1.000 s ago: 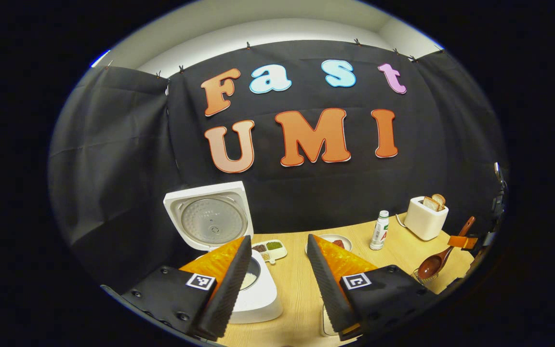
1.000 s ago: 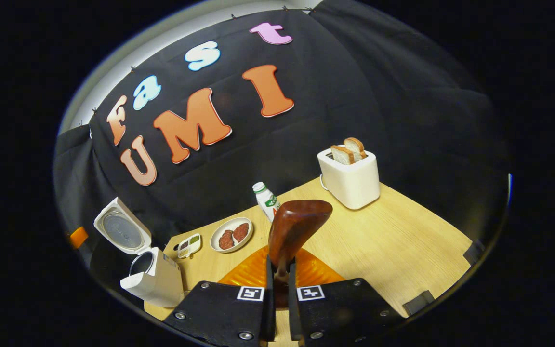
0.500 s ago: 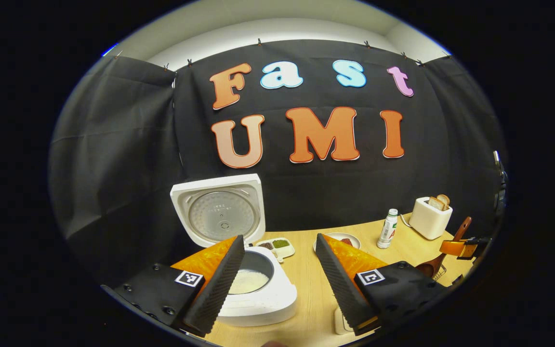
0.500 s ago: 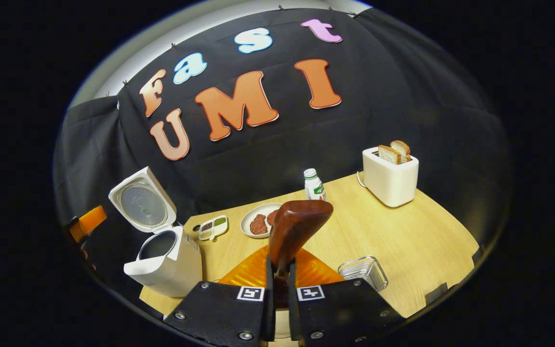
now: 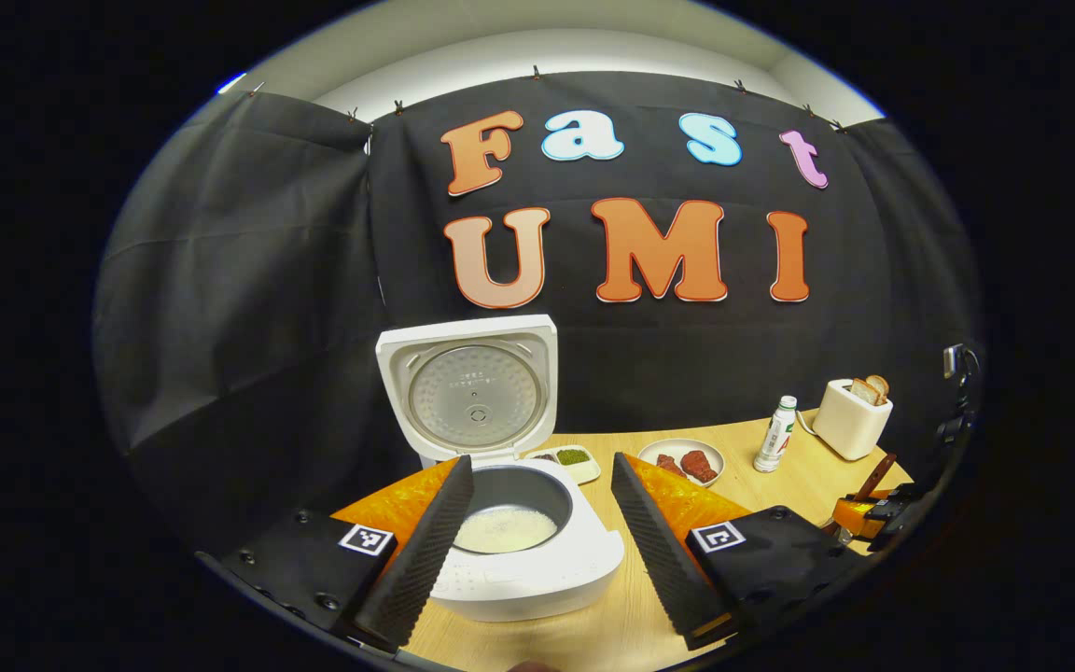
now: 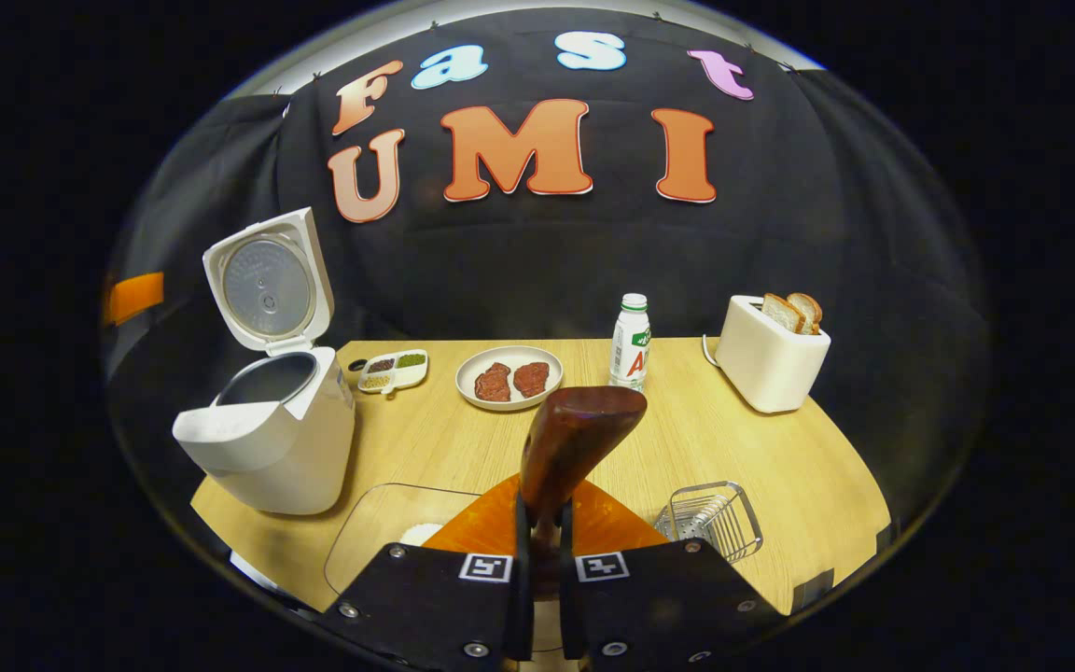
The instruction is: Close the left gripper, press the button to open the rice cooker; take a wooden spoon from the chopstick holder with the right hand, scoop a spoonful of rice and pour it into the rice cooker, then put the wooden spoon back into the chopstick holder.
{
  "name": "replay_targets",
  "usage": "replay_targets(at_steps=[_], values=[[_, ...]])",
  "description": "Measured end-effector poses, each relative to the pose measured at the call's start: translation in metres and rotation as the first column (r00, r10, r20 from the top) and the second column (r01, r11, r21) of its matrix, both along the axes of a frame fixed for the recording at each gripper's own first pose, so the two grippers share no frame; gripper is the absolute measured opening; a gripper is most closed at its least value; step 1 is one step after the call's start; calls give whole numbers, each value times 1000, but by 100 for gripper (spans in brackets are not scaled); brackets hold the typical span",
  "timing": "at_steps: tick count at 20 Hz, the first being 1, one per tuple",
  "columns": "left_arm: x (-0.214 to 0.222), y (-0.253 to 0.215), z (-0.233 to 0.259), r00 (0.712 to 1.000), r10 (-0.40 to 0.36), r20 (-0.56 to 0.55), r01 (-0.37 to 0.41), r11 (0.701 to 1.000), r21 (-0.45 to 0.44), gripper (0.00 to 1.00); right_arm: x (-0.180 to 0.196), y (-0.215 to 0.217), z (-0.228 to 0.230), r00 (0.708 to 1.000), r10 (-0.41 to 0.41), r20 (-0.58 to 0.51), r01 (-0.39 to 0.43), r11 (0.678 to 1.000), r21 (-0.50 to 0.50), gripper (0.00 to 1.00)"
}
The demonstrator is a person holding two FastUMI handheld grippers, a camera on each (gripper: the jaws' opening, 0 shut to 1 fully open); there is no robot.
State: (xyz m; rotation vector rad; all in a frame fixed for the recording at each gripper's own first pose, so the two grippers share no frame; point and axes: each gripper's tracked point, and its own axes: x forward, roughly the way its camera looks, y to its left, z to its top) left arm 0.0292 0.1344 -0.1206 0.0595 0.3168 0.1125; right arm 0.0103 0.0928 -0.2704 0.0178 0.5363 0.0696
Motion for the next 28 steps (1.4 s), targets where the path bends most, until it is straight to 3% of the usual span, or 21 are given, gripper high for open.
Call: replay_targets(at_steps=[7, 13, 16, 19, 28], values=[[-5, 20, -10, 998, 48, -28, -48, 999, -11, 100, -2, 10, -25, 997, 72, 8, -69, 982, -178, 11], [-7, 19, -15, 998, 46, -52, -46, 999, 8, 100, -10, 18, -39, 998, 53, 25, -47, 981, -189, 11], [-7, 17, -24, 996, 42, -80, -41, 999, 7, 100, -18, 33, -45, 995, 91, 36, -81, 973, -214, 9], [-8, 17, -24, 996, 39, -85, -37, 999, 20, 100, -27, 46, -55, 993, 120, 8, -116, 976, -186, 9], [-7, 26, -28, 995, 39, -94, -37, 999, 25, 100, -25, 60, -55, 994, 53, -92, -50, 998, 29, 9]])
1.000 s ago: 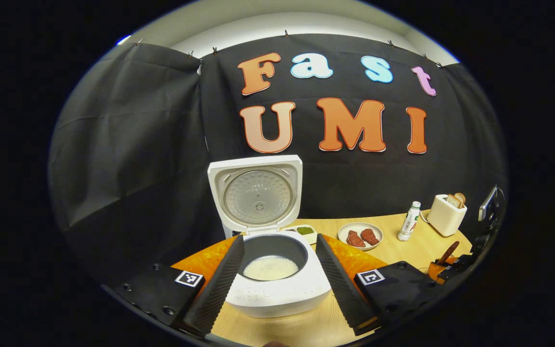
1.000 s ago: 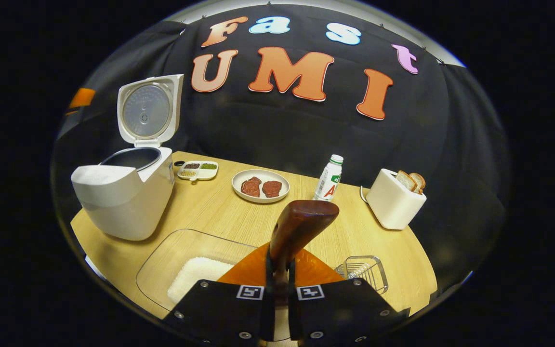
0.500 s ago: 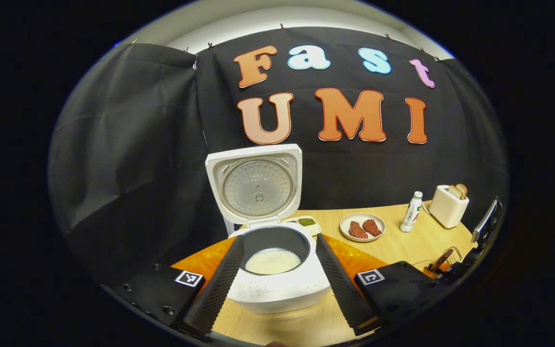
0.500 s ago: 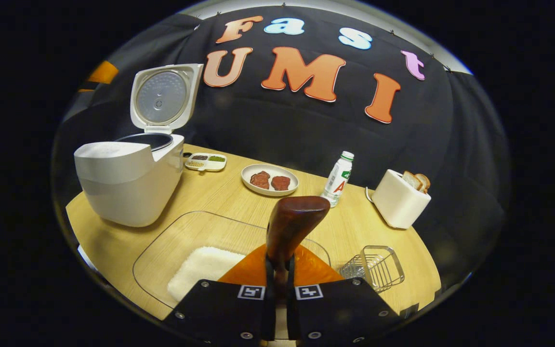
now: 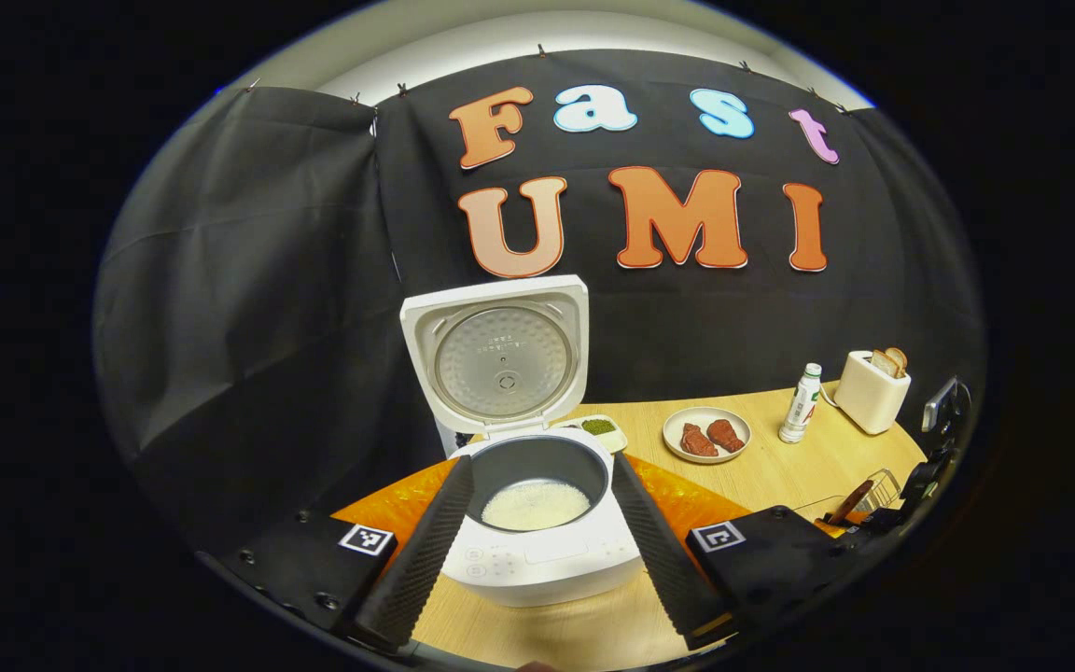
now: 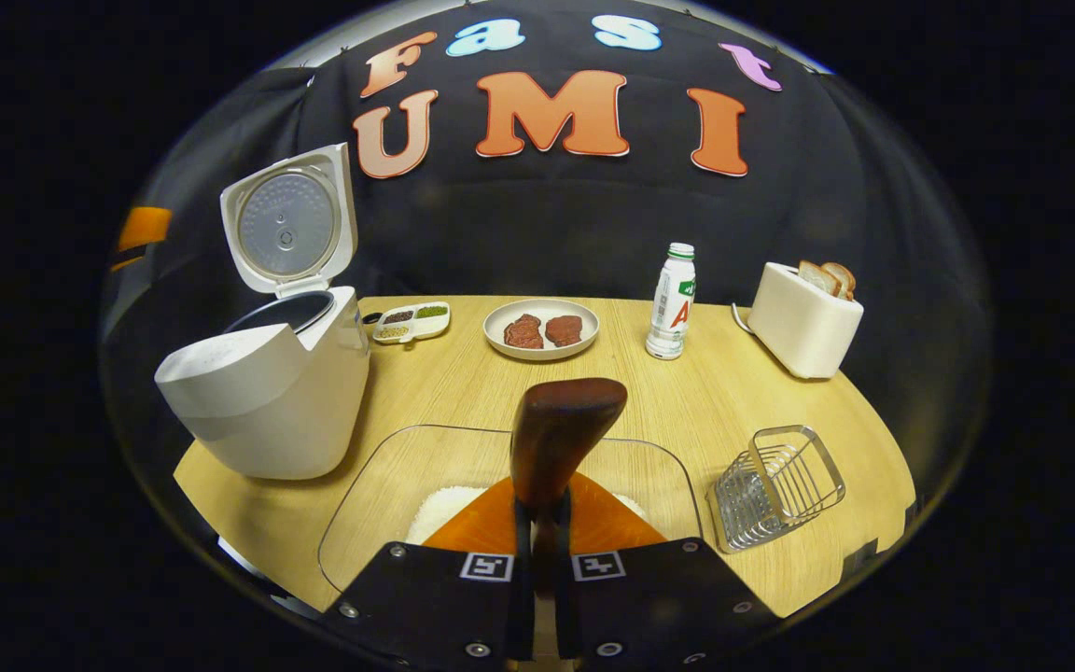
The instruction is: Close the left gripper, press the button to open the rice cooker; take a wooden spoon from the chopstick holder with the right hand, scoop a spoonful of rice and pour it into the rice cooker, then put the wooden spoon back into the chopstick holder.
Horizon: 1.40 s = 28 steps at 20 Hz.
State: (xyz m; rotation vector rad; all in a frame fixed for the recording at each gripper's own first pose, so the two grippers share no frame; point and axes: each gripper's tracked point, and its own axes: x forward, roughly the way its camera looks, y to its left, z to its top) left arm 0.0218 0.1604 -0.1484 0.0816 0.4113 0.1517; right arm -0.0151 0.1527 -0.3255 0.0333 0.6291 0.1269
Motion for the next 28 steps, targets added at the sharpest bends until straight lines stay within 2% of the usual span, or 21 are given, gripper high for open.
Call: replay_targets(at_steps=[5, 7, 8, 10, 13, 14, 18, 21, 22, 28], values=[[0, 6, -7, 1000, 18, -9, -18, 999, -27, 97, -1, 7, 0, 999, 1, -36, 0, 999, 32, 9], [0, 9, -9, 1000, 24, -11, -24, 999, -31, 100, -1, 11, 0, 998, -10, -63, 15, 997, 70, 9], [-1, 13, -10, 1000, 28, -12, -28, 999, -31, 96, -1, 12, -1, 997, -15, -74, 21, 996, 82, 8], [-1, 19, -12, 999, 37, -13, -38, 999, -31, 100, 0, 14, -1, 995, -26, -94, 36, 994, 100, 9], [-2, 27, -12, 998, 54, -14, -54, 998, -27, 100, 0, 20, -1, 990, -45, -131, 66, 984, 163, 9], [-3, 30, -12, 998, 60, -7, -60, 998, -20, 97, -1, 22, -2, 989, -49, -140, 74, 981, 181, 9], [-5, 38, -11, 998, 68, -4, -68, 998, -7, 100, -1, 31, -1, 984, -55, -169, 97, 963, 253, 9], [-5, 40, -12, 997, 71, -10, -71, 997, -7, 97, 2, 32, -2, 977, -76, -200, 136, 942, 306, 9], [-5, 40, -11, 997, 70, -9, -70, 998, -4, 100, 1, 32, -3, 974, -83, -212, 150, 933, 326, 9], [-5, 34, -8, 998, 59, -7, -59, 998, 13, 97, -1, 31, -6, 954, -101, -284, 230, 851, 472, 9]])
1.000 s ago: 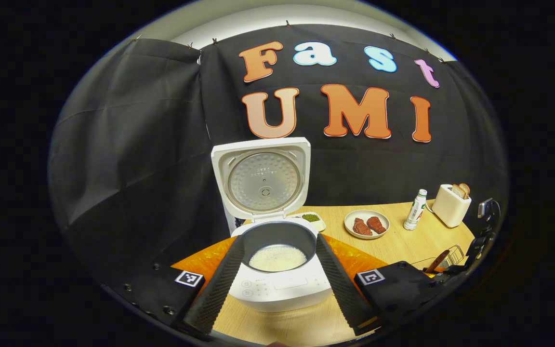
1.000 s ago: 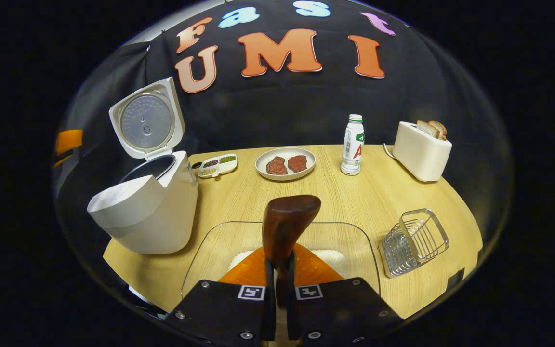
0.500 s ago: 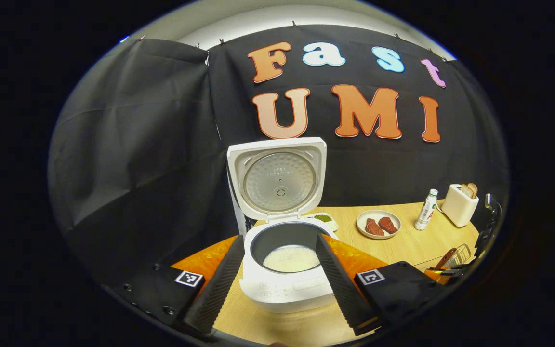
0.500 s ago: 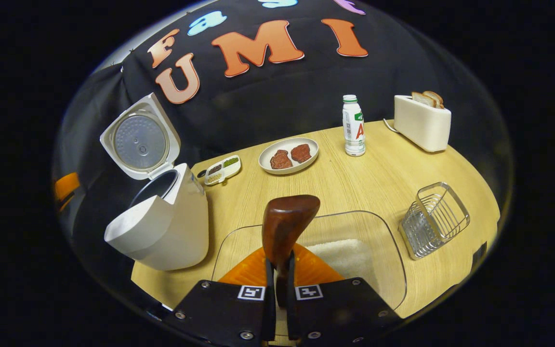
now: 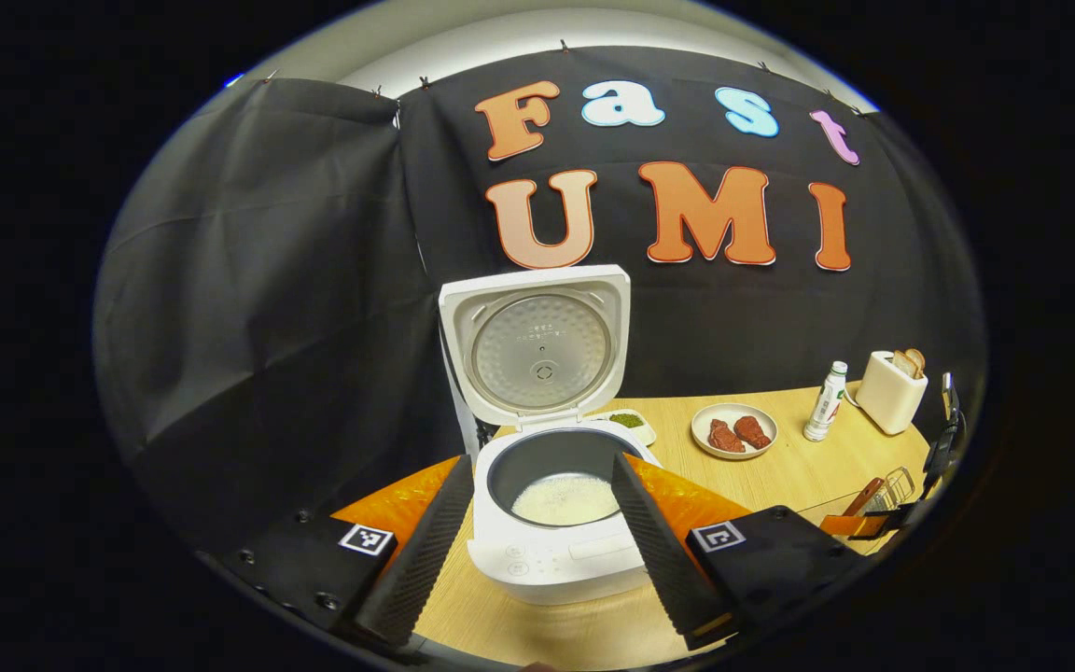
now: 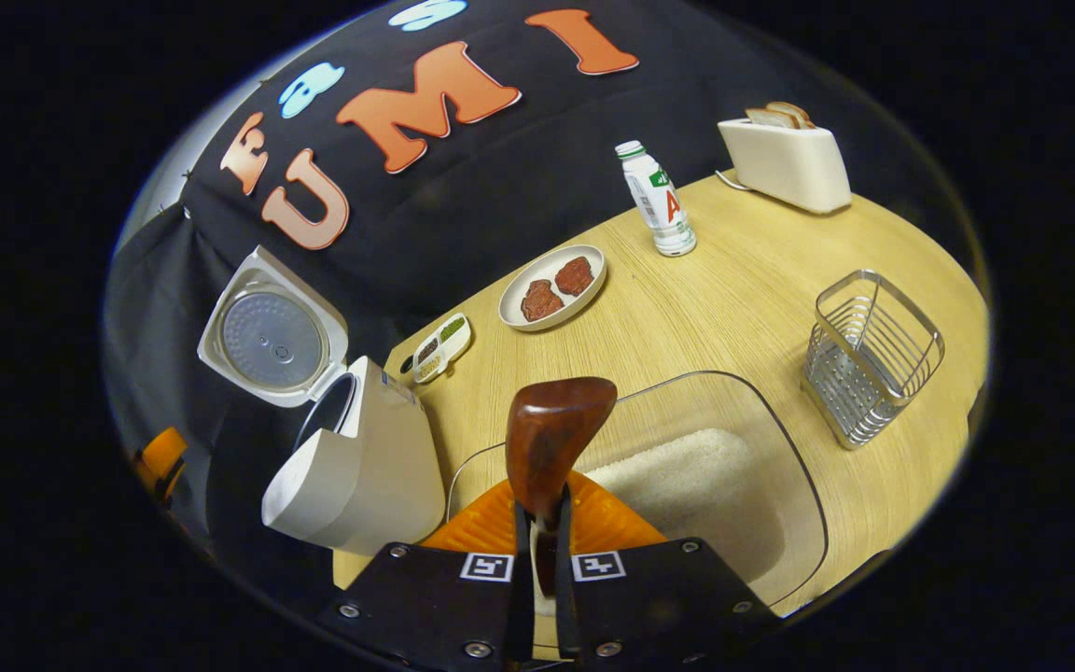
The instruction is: Close the left gripper, press the button to open the rice cooker; take a wooden spoon from the chopstick holder with the right hand, scoop a spoonful of rice and pour it into the rice cooker, then put the wooden spoon back into the chopstick holder.
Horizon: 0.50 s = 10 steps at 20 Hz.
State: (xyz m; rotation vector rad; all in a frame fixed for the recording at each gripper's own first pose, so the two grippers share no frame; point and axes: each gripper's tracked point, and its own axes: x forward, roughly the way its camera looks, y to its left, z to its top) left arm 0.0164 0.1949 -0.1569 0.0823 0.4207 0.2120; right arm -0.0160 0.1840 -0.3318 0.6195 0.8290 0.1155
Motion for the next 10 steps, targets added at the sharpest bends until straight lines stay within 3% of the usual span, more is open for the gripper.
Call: replay_targets(at_steps=[10], values=[[5, -18, 7, 1000, -29, 4, 29, 999, 18, 97, -3, -15, -6, 995, -62, -72, 79, 962, 261, 8]])
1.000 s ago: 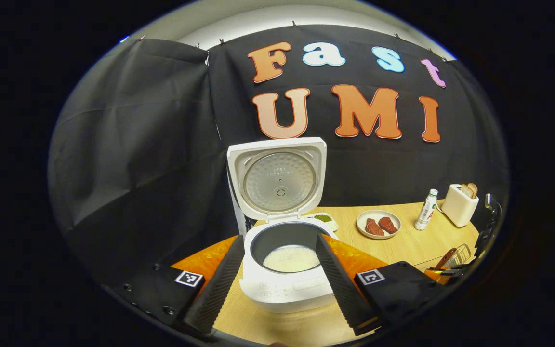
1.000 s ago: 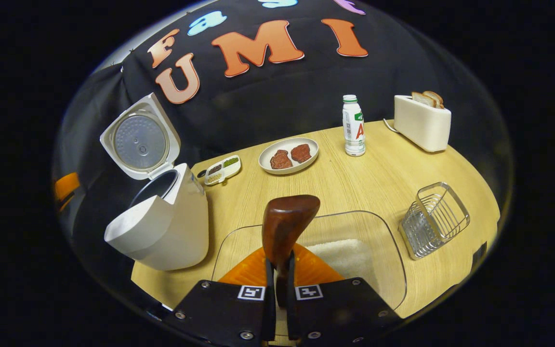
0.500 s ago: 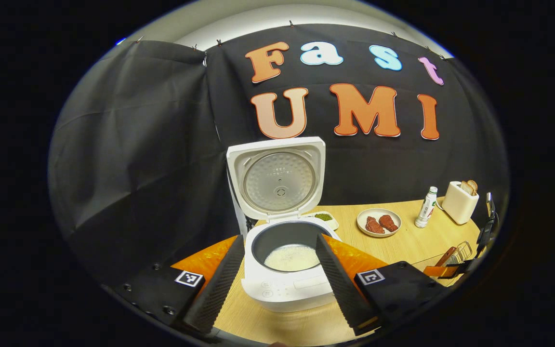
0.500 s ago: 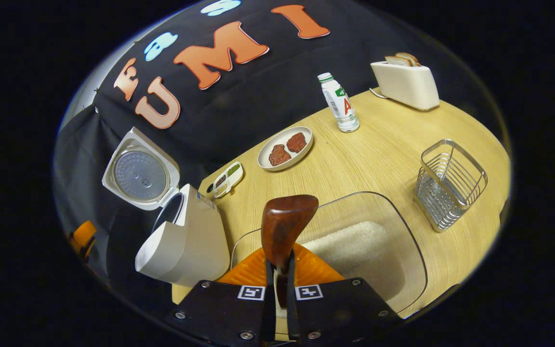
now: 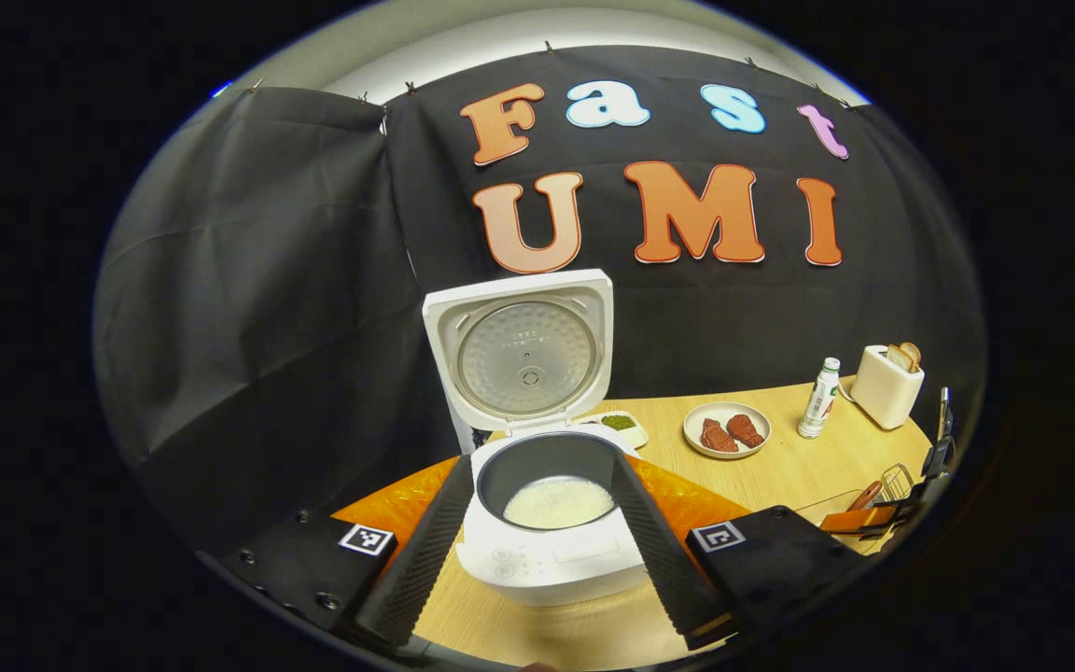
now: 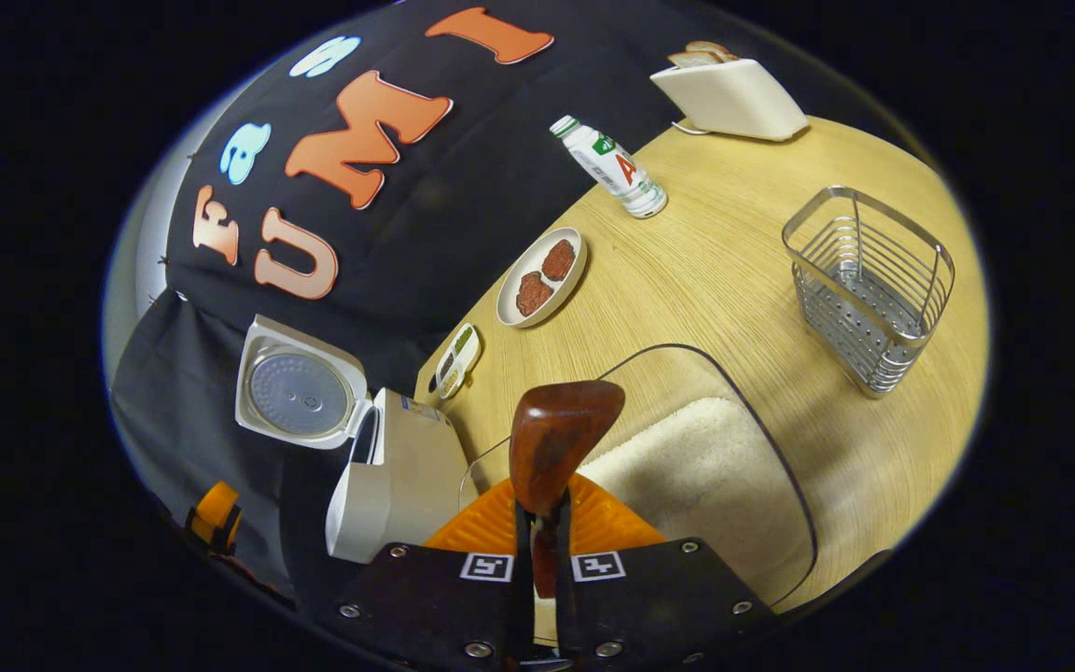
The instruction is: Close the left gripper, press the button to open the rice cooker; take a wooden spoon from the chopstick holder with the right hand, scoop a spoonful of rice and pour it into the rice cooker, then put the wooden spoon back into the chopstick holder.
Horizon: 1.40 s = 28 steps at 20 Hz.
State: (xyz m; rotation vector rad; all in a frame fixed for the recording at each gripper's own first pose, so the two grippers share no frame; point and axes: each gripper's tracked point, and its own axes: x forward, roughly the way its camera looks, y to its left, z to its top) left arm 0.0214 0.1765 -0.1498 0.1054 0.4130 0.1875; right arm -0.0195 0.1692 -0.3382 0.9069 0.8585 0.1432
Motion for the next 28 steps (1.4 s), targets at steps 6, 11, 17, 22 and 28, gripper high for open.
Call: replay_targets(at_steps=[6, 11, 17, 22, 28], values=[[3, -12, 8, 1000, -18, 13, 18, 1000, 9, 100, 6, -19, 14, 999, -49, 19, 46, 992, 119, 8], [3, -16, 10, 1000, -13, 25, 13, 1000, -3, 100, 19, -44, 31, 990, -138, 19, 130, 966, 223, 9], [4, -12, 8, 999, 7, 38, -6, 1000, -28, 100, 35, -48, 74, 978, -206, 26, 180, 906, 383, 8], [3, -3, 9, 998, 30, 53, -28, 999, -43, 100, 51, -31, 104, 974, -227, 4, 199, 865, 460, 8], [0, 28, 8, 995, 68, 73, -65, 997, -45, 100, 78, 18, 131, 981, -192, -5, 168, 845, 507, 9]])
